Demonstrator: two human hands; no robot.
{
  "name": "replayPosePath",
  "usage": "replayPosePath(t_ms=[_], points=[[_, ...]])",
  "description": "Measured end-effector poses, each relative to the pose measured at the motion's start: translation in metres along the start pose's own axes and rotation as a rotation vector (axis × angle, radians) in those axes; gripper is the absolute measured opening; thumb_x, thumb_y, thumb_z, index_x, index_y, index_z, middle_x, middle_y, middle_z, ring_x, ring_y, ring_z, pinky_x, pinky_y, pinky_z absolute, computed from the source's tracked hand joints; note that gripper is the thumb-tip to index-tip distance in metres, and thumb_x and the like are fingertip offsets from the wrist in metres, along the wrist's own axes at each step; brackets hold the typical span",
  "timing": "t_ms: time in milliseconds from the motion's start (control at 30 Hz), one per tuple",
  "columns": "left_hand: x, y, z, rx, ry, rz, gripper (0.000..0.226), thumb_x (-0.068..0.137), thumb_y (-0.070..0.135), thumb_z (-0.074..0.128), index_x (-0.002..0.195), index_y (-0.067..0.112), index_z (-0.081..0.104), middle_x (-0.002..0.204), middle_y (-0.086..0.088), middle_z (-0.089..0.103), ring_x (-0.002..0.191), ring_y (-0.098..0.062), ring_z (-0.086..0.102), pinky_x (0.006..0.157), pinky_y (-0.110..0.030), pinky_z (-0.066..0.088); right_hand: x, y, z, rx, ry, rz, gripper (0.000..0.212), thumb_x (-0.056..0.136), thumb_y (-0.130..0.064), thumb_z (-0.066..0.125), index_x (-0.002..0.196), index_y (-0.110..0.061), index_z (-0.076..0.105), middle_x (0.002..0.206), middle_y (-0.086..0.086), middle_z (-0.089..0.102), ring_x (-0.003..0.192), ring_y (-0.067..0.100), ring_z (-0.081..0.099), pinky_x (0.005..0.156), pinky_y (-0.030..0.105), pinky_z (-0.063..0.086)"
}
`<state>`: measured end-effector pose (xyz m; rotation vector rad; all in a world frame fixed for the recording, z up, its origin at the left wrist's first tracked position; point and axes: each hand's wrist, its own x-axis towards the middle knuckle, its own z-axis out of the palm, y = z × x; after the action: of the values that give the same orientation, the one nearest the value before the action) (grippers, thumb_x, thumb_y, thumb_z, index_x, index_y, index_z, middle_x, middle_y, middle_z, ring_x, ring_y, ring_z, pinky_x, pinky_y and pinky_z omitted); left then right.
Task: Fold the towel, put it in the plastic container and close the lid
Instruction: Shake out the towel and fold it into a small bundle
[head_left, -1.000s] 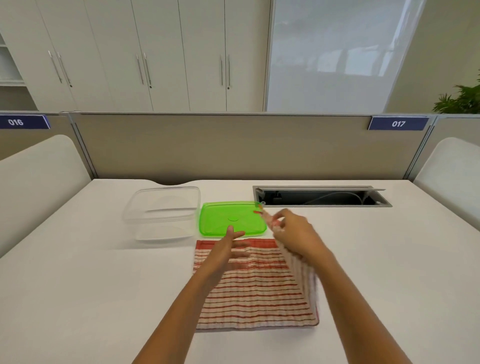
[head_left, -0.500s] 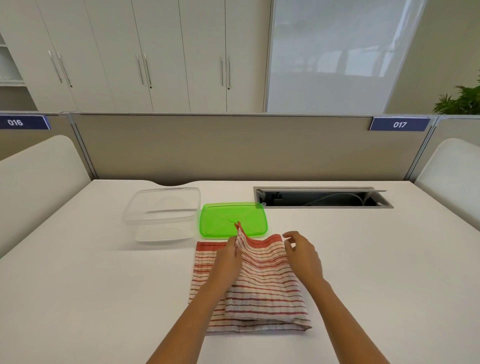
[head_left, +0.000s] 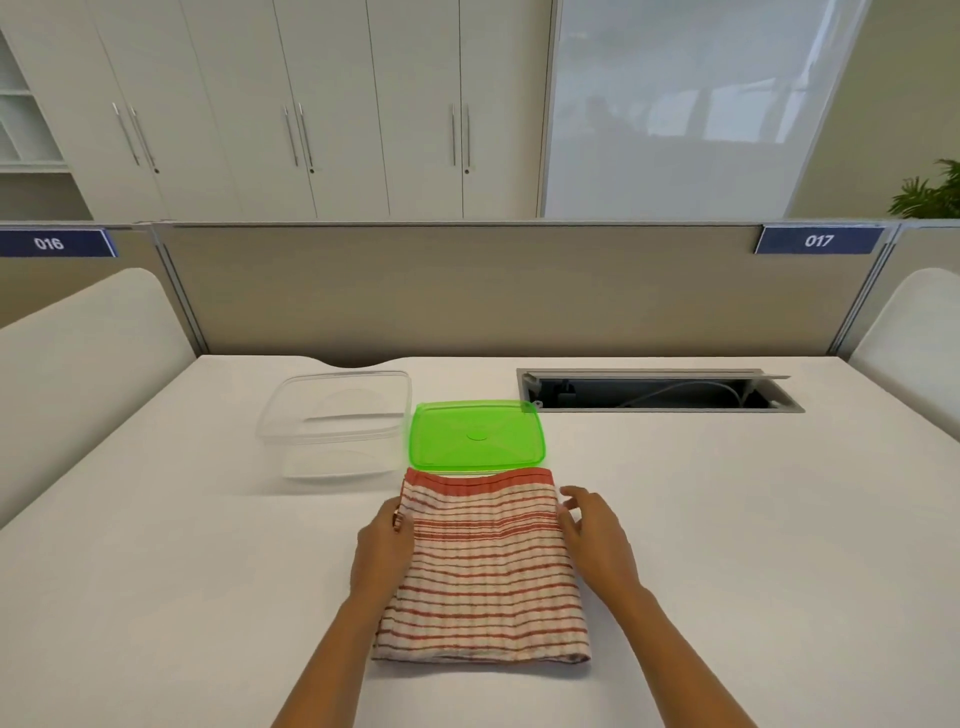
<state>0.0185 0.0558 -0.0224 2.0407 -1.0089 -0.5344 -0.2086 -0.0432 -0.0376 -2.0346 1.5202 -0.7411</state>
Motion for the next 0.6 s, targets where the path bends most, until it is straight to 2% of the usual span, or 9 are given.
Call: replayPosePath(t_ms=[167,267,400,500,600], points=[[-0.001,0.003,0.002,0.069,0.104,0.041,0.033,0.096,0.023,0.042,0.126,0.019,0.055,0.12,-0.008,0.066,0.108,-0.03,0.06,0.091,-0.043,0.048,-0.002,-0.016,0.014,-0.193,-0.005,-0.11,0.043,0.097,-0.035,0.04,0.137,-0.021,0.039,0.142,0.002,0.045,0.126,0.019,0.044,0.103,0.038,0.04],[-0.002,0.0,0.004,0.139,0.157,0.066,0.033,0.096,0.022,0.039,0.125,0.021,0.055,0.12,-0.003,0.064,0.107,-0.026,0.06,0.089,-0.041,0.048,-0.01,-0.019,0.023,-0.306,-0.052,-0.187,0.051,0.098,-0.039,0.031,0.146,-0.025,0.024,0.156,-0.002,0.025,0.141,0.017,0.025,0.114,0.038,0.025],[-0.003,-0.007,0.009,0.291,0.18,0.08,0.032,0.097,0.02,0.037,0.125,0.017,0.052,0.118,-0.005,0.056,0.106,-0.025,0.056,0.083,-0.04,0.048,-0.019,-0.008,0.031,-0.418,-0.135,-0.179,0.052,0.1,-0.04,0.019,0.15,-0.027,0.012,0.16,-0.004,0.005,0.147,0.013,0.004,0.119,0.034,0.009],[0.0,-0.008,0.011,0.413,0.185,0.064,0.031,0.096,0.02,0.04,0.123,0.01,0.054,0.119,-0.011,0.056,0.109,-0.026,0.052,0.088,-0.038,0.046,-0.02,-0.005,0.03,-0.406,-0.147,-0.107,0.053,0.1,-0.039,0.019,0.15,-0.026,0.01,0.161,0.0,0.0,0.148,0.016,0.003,0.12,0.035,0.007],[0.003,-0.003,0.012,0.452,0.163,-0.027,0.031,0.096,0.021,0.041,0.117,0.005,0.057,0.118,-0.014,0.057,0.109,-0.029,0.052,0.09,-0.037,0.044,-0.019,-0.011,0.027,-0.355,-0.112,-0.04,0.056,0.099,-0.038,0.028,0.15,-0.019,0.014,0.159,0.005,0.013,0.145,0.021,0.016,0.117,0.035,0.018]])
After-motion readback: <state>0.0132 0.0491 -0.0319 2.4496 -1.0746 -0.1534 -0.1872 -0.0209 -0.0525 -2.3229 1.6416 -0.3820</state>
